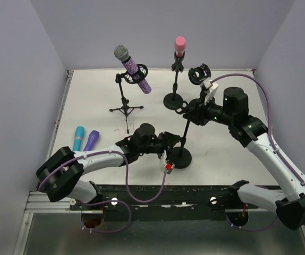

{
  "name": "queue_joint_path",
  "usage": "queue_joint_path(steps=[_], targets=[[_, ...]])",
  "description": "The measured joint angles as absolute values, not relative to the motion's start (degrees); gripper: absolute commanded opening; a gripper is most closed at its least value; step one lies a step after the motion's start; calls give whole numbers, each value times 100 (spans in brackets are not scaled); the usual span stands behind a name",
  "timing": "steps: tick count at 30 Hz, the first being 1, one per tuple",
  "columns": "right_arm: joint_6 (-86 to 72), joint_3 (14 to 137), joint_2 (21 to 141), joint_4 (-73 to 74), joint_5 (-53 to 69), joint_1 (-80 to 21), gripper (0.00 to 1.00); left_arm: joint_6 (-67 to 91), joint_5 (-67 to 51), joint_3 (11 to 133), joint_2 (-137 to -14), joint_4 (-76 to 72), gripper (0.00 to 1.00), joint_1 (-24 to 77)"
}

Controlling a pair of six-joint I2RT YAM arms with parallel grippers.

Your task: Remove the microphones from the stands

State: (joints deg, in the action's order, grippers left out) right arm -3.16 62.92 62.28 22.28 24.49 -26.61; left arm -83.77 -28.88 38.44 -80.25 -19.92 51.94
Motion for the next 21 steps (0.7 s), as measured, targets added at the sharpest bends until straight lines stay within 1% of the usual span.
queue_joint_path(steps=[1, 3, 4, 10, 14, 16, 18, 21], targets=[[-325, 6294, 6237, 2222, 2447, -2661, 1, -8388, -2895, 3844, -8044, -2010, 22, 5199], [-329, 6294, 6237, 2217, 2438, -2661, 1, -8385, -2893, 3850, -8058, -2062, 3, 5199], [-333, 6294, 6237, 2215, 2418, -2661, 1, -8335, -2886, 3850, -8058, -2071, 0, 5199], [-425, 6296, 6237, 2187, 2292, -2622, 1, -7502, -2648, 3844, -8060, -2261, 0, 5210], [-296, 6366, 6235, 2237, 2279, -2624, 1, -6213, -2510, 4060, -8060, -2123, 0, 5221], [-141, 6475, 6233, 2270, 2270, -2624, 1, -5374, -2517, 4427, -8090, -1710, 0, 5166], [78, 6659, 6208, 2314, 2228, -2615, 1, -4150, -2556, 5111, -8287, -1127, 0, 5059], [554, 6967, 6095, 2373, 2084, -2593, 1, -2213, -3009, 6195, -8783, -585, 0, 4786]])
